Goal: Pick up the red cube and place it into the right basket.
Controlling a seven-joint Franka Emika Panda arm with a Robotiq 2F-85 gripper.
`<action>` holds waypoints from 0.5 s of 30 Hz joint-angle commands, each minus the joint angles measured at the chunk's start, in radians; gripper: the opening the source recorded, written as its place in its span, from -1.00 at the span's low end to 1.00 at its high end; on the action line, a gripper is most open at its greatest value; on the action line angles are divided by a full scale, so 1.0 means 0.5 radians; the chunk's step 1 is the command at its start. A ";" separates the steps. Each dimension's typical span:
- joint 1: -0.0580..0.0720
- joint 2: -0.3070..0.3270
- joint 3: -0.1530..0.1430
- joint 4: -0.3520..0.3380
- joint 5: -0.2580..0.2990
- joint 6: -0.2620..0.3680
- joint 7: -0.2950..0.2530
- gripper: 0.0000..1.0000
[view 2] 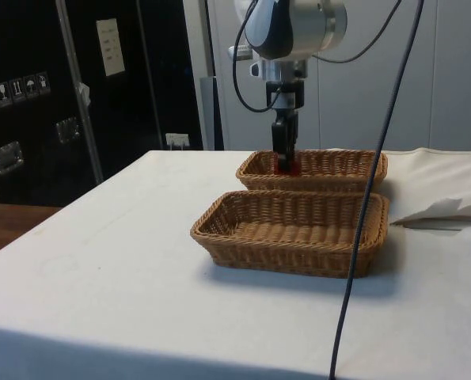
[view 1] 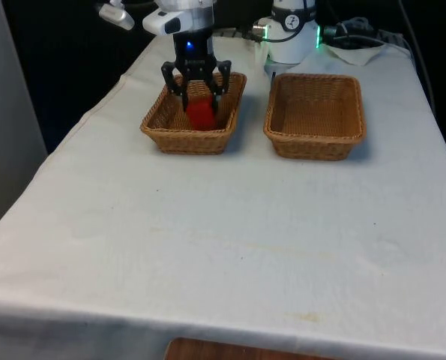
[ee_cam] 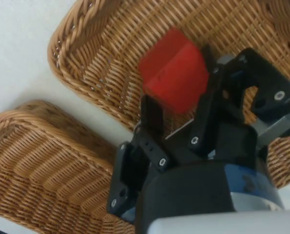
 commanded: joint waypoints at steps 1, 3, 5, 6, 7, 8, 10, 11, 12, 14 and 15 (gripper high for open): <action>-0.002 -0.002 0.004 -0.002 0.008 0.006 -0.004 -0.26; 0.000 0.000 0.000 0.000 0.000 -0.002 0.000 0.14; -0.002 -0.002 0.002 -0.002 0.006 0.004 -0.004 0.34; 0.000 -0.002 0.002 -0.002 0.006 0.004 -0.004 0.53; 0.000 -0.002 0.002 -0.002 0.006 0.004 -0.004 0.82; 0.000 -0.002 0.002 -0.002 0.006 0.004 -0.004 0.96; 0.000 -0.002 0.002 -0.002 0.004 0.004 -0.002 1.00; 0.000 -0.002 0.002 -0.002 0.004 0.004 -0.002 1.00; 0.000 -0.002 0.002 -0.002 0.004 0.004 -0.002 1.00; 0.000 -0.002 0.002 -0.002 0.004 0.004 -0.002 1.00; -0.002 -0.002 0.002 -0.002 0.004 0.002 -0.004 1.00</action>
